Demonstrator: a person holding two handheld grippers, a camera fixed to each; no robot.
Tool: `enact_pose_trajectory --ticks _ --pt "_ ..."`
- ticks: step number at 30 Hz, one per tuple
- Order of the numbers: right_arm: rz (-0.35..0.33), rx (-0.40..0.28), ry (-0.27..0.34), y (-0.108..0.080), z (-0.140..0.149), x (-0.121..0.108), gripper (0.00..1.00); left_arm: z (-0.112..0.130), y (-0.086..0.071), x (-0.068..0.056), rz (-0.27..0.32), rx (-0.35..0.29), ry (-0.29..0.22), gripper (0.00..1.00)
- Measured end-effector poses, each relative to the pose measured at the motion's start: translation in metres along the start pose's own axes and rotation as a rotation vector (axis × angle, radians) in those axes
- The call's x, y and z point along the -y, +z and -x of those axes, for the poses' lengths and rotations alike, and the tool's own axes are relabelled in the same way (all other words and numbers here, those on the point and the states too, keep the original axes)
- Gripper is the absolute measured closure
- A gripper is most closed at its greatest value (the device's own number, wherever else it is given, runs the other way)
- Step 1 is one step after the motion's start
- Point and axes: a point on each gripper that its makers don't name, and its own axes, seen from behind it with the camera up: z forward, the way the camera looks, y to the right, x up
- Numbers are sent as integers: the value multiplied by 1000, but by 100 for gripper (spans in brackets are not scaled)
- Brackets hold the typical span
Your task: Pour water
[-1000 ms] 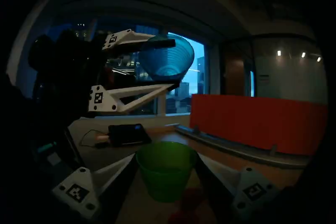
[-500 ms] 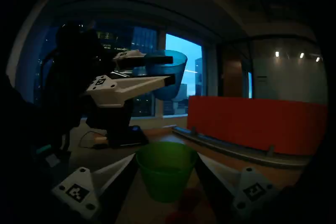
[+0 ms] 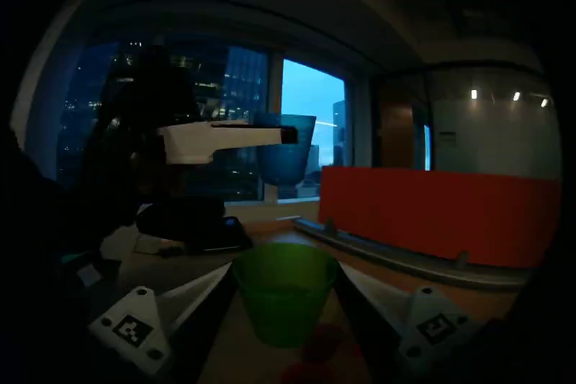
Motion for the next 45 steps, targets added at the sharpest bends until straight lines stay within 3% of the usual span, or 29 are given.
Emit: enact_pose_trajectory --ticks 3,6,16,30,45 --pt "2 1 -4 -1 0 0 8 1 0 0 15 -1 -59 14" --pt "4 2 -5 -1 0 -1 8 2 0 1 22 -6 -88 14" --pt "31 9 -10 -9 -1 -11 8 19 -11 10 1 13 -86 14" --pt "124 39 -22 -44 2 -50 8 66 -37 27 -36 58 -133 14" --pt "227 65 -24 -76 9 -93 8 122 -49 26 -45 125 -145 14"
